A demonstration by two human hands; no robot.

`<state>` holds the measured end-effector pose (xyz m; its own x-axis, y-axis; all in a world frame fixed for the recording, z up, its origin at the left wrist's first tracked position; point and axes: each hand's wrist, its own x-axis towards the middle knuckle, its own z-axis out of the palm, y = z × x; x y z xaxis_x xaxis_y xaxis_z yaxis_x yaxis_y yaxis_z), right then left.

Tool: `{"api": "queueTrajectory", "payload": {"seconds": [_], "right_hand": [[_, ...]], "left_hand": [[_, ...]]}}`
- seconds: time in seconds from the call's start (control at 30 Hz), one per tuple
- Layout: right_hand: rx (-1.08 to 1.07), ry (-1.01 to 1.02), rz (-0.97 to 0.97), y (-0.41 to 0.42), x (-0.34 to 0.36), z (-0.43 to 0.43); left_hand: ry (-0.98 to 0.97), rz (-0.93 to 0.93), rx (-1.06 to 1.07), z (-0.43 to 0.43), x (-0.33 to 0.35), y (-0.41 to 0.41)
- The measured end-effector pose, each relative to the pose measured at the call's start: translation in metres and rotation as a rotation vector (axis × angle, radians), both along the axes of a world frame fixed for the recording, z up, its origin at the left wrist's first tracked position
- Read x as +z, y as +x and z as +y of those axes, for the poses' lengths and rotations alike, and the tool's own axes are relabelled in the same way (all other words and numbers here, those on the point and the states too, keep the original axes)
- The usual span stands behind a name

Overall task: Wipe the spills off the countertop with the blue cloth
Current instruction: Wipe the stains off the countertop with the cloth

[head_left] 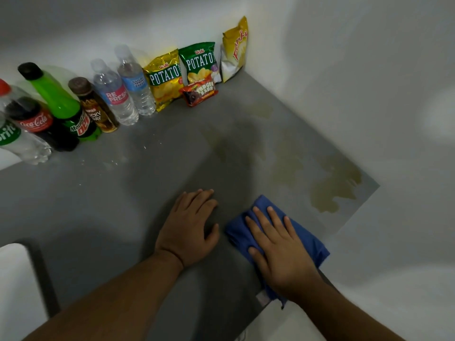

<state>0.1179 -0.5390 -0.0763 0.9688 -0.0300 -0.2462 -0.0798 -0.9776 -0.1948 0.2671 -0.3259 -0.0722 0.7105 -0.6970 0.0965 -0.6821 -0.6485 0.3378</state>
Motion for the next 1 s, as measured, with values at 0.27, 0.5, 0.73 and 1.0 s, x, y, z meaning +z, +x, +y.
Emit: {"api": "queueTrajectory", "payload": {"seconds": [0.27, 0.5, 0.73, 1.0], "right_hand": [[-0.218, -0.046, -0.003, 0.030, 0.001, -0.033], [-0.081, -0.048, -0.009, 0.036, -0.003, -0.001], [-0.129, -0.035, -0.022, 0.030, -0.001, -0.038], [-0.143, -0.046, -0.008, 0.083, -0.002, 0.004]], "left_hand": [[0.012, -0.001, 0.001, 0.001, -0.001, 0.000], [0.010, -0.034, -0.004, 0.000, -0.007, 0.001], [-0.007, -0.002, -0.007, 0.001, -0.009, 0.001], [-0.001, 0.017, 0.010, 0.001, -0.010, 0.001]]}}
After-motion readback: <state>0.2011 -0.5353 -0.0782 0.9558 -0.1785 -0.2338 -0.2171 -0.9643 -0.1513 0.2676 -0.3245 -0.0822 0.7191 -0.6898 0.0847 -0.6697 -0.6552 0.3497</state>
